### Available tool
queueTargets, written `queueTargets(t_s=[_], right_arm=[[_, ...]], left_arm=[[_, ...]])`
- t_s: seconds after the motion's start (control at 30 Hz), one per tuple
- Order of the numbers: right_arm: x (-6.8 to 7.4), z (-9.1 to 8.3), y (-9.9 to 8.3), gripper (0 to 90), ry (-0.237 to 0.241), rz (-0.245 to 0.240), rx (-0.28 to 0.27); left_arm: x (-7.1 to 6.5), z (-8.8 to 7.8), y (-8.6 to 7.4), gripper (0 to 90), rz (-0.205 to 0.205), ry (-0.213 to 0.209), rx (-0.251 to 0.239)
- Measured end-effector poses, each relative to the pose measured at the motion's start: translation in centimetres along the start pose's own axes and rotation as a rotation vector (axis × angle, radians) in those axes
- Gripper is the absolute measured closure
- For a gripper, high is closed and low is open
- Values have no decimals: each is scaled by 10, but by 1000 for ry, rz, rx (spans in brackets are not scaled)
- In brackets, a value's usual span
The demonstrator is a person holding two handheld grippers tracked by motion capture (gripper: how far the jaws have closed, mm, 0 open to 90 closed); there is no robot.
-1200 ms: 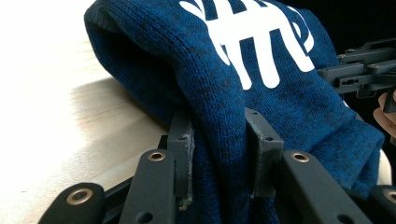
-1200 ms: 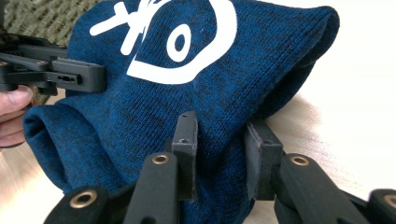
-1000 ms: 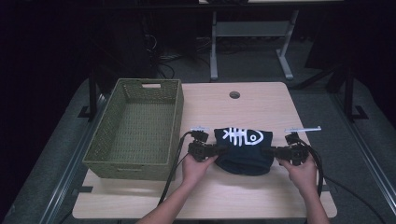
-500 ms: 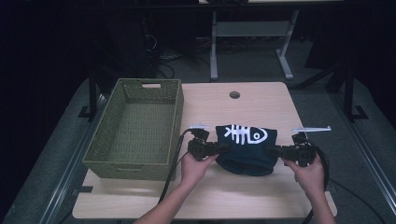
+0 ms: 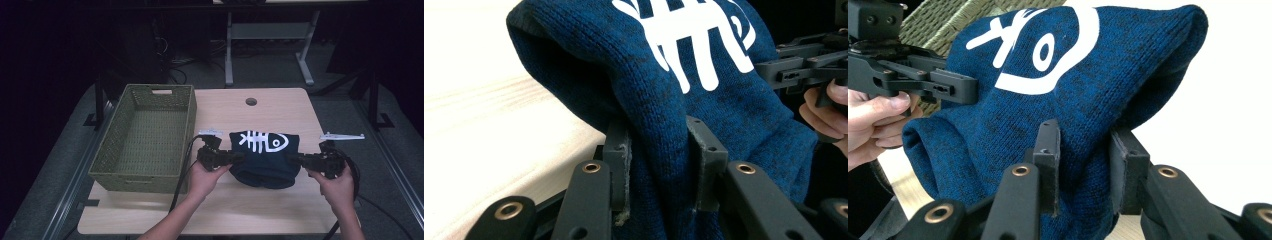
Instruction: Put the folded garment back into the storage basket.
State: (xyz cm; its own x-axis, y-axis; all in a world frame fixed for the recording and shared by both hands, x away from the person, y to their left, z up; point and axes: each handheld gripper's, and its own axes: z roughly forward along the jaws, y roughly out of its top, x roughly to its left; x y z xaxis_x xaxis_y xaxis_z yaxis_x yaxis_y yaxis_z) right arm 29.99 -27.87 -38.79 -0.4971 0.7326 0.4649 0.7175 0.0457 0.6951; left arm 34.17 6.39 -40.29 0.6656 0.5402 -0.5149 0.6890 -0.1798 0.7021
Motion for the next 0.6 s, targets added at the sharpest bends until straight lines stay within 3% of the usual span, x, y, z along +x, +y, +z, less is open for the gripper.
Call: queueTargets(t_s=[0.47,0.6], right_arm=[[17,-12,12,695,40,-22,-54],[23,-13,16,696,51,-32,-61]], left_arm=[[-12,-25,17,671,24,-13,-34],[-10,-31,19,671,13,-21,-40]])
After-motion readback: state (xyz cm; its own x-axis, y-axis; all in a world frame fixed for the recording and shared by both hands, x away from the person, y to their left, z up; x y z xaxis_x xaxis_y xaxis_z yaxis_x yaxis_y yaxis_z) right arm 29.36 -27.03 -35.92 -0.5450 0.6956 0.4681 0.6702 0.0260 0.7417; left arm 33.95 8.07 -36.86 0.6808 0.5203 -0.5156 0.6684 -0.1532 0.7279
